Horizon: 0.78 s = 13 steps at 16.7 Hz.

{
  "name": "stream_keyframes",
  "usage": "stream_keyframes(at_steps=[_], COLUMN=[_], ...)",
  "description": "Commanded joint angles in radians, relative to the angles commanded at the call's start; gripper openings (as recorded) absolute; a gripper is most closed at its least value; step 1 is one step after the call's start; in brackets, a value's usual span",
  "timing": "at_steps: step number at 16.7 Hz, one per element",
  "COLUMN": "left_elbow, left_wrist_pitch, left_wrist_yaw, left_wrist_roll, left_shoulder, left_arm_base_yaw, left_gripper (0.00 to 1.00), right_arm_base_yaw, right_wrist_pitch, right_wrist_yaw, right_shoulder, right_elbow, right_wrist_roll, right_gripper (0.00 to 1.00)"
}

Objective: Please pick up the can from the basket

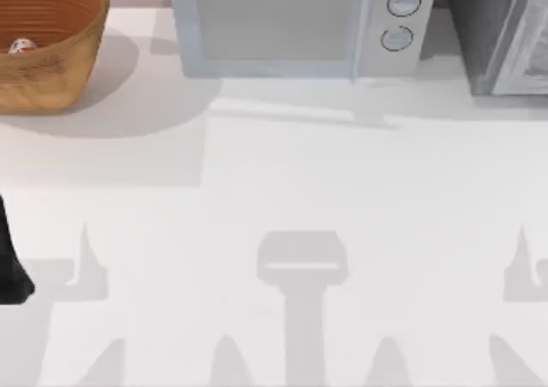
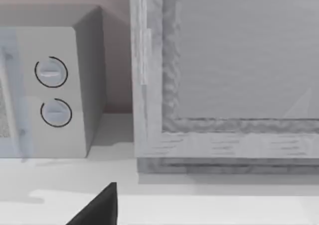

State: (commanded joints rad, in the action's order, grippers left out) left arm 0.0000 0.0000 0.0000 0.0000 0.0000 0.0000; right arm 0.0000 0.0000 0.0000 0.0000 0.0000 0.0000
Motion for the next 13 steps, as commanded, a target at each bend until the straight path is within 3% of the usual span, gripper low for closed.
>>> stream_keyframes(at_steps=[6,13], left_elbow=[0.095,0.602], left_wrist_pitch=[-0.046,-0.293], left_wrist_yaw=[0.009,0.055], left_wrist_roll=[0.002,0.021], left_shoulder=[0.094,0.579], left_arm_base_yaw=[0.006,0.045], left_gripper=[1.00,1.00], right_arm_base_yaw=[0.000,0.000], right_wrist_pitch=[0.000,0.000], right_wrist_yaw=[0.000,0.000], right_shoulder=[0.000,0.000], right_elbow=[0.000,0.000], right_wrist_roll=[0.000,0.000], right_gripper=[1.00,1.00])
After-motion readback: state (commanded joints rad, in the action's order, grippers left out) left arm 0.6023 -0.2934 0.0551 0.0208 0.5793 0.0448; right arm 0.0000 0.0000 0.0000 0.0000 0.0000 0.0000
